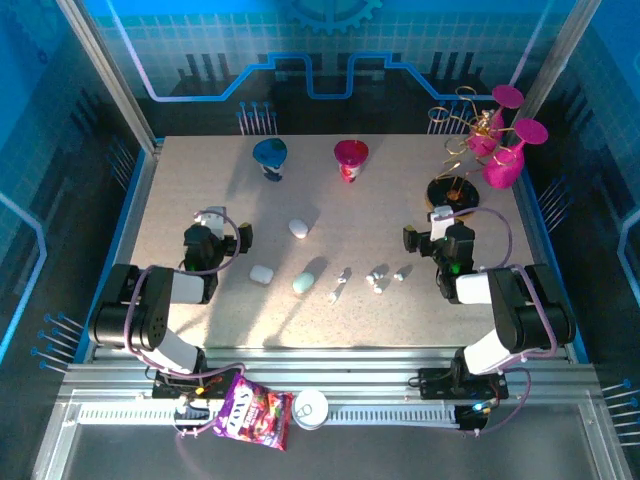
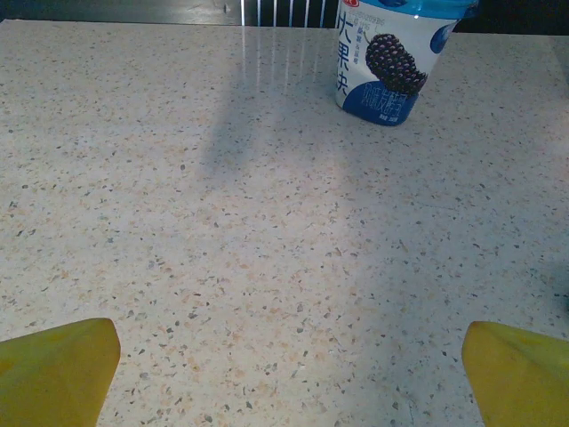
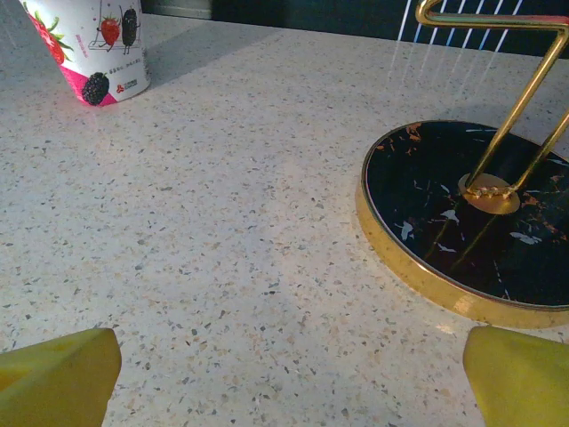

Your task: Insert wireless bluetooth earbuds into charging case

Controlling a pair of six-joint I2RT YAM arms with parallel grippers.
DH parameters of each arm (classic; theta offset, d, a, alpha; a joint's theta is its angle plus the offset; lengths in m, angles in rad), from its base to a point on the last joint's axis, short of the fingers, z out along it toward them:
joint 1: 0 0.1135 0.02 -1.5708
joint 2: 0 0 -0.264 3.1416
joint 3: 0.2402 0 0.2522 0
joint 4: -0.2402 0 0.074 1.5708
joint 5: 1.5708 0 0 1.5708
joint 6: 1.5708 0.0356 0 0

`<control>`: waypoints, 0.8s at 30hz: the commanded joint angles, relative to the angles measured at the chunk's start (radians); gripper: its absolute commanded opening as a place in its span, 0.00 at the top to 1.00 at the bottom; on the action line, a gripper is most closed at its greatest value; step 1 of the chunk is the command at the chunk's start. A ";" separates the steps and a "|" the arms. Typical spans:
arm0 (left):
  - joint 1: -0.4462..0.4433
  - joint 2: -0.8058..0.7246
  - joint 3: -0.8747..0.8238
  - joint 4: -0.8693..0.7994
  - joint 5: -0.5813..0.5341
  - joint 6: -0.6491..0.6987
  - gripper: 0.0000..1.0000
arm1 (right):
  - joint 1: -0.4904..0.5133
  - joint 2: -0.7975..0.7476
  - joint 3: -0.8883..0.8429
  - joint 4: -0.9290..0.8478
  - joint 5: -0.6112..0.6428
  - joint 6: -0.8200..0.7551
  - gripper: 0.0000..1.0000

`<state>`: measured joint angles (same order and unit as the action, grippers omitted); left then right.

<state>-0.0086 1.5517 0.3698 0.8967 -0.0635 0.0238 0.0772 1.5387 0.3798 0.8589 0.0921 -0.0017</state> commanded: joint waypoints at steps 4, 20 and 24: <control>0.003 0.002 0.017 0.023 0.003 -0.014 0.01 | -0.010 0.002 0.020 0.032 -0.016 -0.009 0.00; 0.004 0.001 0.015 0.024 0.003 -0.014 0.01 | -0.011 0.003 0.020 0.033 -0.016 -0.008 0.00; -0.005 -0.037 -0.004 0.030 -0.004 -0.004 0.01 | -0.007 0.001 0.013 0.046 -0.006 -0.011 0.00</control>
<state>-0.0086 1.5497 0.3698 0.8967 -0.0635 0.0238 0.0772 1.5387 0.3798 0.8589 0.0853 -0.0017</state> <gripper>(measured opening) 0.994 0.997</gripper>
